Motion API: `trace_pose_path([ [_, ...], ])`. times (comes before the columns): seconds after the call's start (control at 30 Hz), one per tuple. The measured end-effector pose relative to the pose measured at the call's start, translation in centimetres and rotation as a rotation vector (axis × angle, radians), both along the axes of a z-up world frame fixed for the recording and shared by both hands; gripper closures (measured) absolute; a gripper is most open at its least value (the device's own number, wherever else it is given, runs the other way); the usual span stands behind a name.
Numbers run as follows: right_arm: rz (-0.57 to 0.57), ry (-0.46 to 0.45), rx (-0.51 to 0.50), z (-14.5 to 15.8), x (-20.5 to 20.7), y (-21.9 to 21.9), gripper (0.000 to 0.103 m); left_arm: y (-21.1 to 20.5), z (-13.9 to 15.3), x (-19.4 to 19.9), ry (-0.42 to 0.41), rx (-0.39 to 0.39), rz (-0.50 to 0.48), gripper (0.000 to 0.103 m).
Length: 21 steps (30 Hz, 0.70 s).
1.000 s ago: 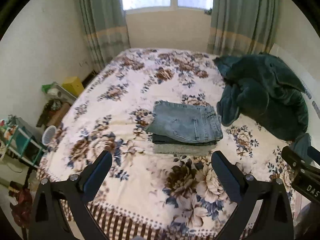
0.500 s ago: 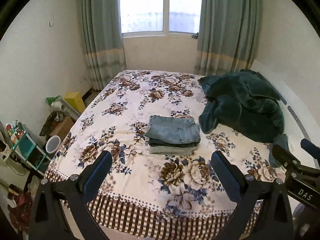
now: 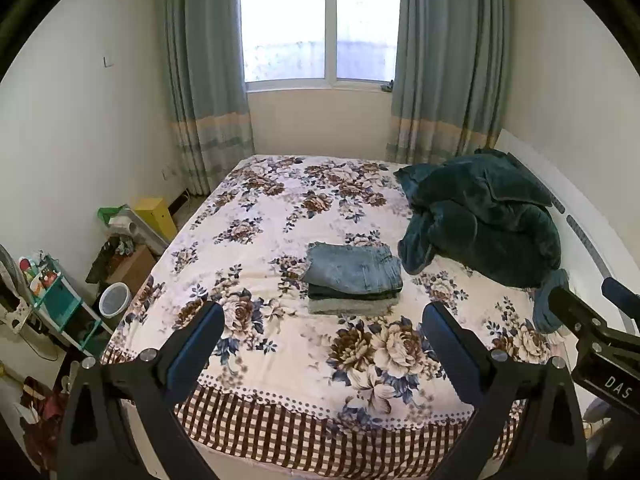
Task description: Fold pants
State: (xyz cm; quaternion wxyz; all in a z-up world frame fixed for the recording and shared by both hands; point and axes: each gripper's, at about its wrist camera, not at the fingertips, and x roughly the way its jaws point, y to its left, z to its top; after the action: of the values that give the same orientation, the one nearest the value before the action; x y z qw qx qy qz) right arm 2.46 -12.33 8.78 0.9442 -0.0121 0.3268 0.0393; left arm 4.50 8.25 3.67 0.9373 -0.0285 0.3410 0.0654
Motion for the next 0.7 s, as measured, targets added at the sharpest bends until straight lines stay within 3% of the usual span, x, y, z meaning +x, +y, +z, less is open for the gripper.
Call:
trace_pose_path([
  [0.7,0.025,0.025,-0.005,-1.1,1.1,1.0,0.0,0.4,0.1,-0.8,0.002,0.02,0.017,0.0],
])
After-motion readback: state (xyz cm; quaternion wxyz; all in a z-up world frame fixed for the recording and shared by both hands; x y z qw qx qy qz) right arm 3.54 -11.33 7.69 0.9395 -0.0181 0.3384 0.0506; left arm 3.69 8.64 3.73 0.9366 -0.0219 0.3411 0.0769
